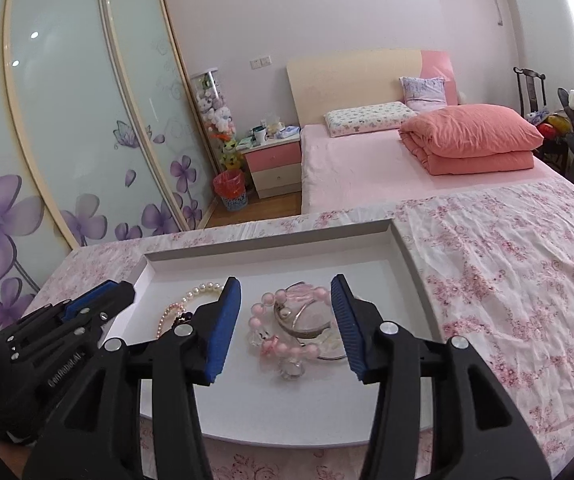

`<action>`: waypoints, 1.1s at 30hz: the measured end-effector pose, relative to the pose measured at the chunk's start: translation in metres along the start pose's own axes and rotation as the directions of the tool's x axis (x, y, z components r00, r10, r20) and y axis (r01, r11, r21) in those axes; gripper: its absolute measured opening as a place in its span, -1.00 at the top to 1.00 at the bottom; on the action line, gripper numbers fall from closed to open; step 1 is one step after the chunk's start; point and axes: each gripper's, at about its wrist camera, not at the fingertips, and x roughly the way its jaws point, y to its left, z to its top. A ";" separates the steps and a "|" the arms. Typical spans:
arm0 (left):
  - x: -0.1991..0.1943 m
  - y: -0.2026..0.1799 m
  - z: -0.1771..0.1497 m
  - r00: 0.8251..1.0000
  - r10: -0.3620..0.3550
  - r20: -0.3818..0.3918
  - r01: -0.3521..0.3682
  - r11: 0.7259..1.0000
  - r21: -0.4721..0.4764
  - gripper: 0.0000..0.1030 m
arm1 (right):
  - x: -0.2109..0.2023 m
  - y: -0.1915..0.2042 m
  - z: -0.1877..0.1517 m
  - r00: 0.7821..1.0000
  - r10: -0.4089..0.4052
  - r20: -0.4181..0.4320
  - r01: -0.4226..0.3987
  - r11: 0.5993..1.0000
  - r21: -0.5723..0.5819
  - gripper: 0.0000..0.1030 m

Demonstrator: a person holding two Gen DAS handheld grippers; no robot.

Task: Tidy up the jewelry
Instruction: 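Lower both items into the tray and open both tools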

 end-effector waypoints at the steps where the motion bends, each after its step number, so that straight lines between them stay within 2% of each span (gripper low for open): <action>1: -0.003 0.004 0.002 1.000 0.002 0.001 -0.002 1.000 -0.014 0.59 | -0.002 -0.002 0.001 1.000 0.000 0.003 0.000 1.000 0.007 0.06; 9: -0.037 0.026 0.008 0.998 0.046 0.036 -0.044 0.997 -0.067 0.49 | -0.028 -0.006 0.003 1.000 -0.003 0.023 0.002 0.999 0.038 0.06; 12: -0.056 0.030 0.004 0.997 0.053 0.051 -0.049 0.996 -0.073 0.36 | -0.042 -0.002 0.001 0.999 0.003 0.033 -0.005 0.999 0.037 0.05; 15: -0.078 0.034 -0.001 0.996 0.056 0.072 -0.050 0.996 -0.078 0.21 | -0.060 0.001 -0.003 0.999 0.006 0.048 -0.008 0.999 0.036 -0.14; 20: -0.115 0.041 -0.015 0.994 0.041 0.104 -0.031 0.994 -0.101 -0.06 | -0.090 0.006 -0.015 0.998 0.013 0.064 -0.016 0.999 0.042 -0.30; 24: -0.146 0.043 -0.030 0.990 0.032 0.139 -0.017 0.994 -0.108 -0.37 | -0.111 0.012 -0.025 0.996 0.011 0.086 -0.013 1.000 0.027 -0.53; 26: -0.161 0.041 -0.037 0.987 0.027 0.160 -0.011 0.995 -0.101 -0.48 | -0.121 0.014 -0.029 0.995 0.007 0.097 -0.008 1.000 0.016 -0.56; 31: -0.189 0.033 -0.053 0.979 0.028 0.202 -0.014 0.997 -0.071 -0.87 | -0.141 0.021 -0.040 0.992 -0.008 0.126 0.011 1.000 -0.021 -0.81; 33: -0.198 0.029 -0.061 0.975 0.044 0.219 -0.033 0.998 -0.051 -0.92 | -0.148 0.022 -0.044 0.990 -0.013 0.137 0.017 0.999 -0.032 -0.88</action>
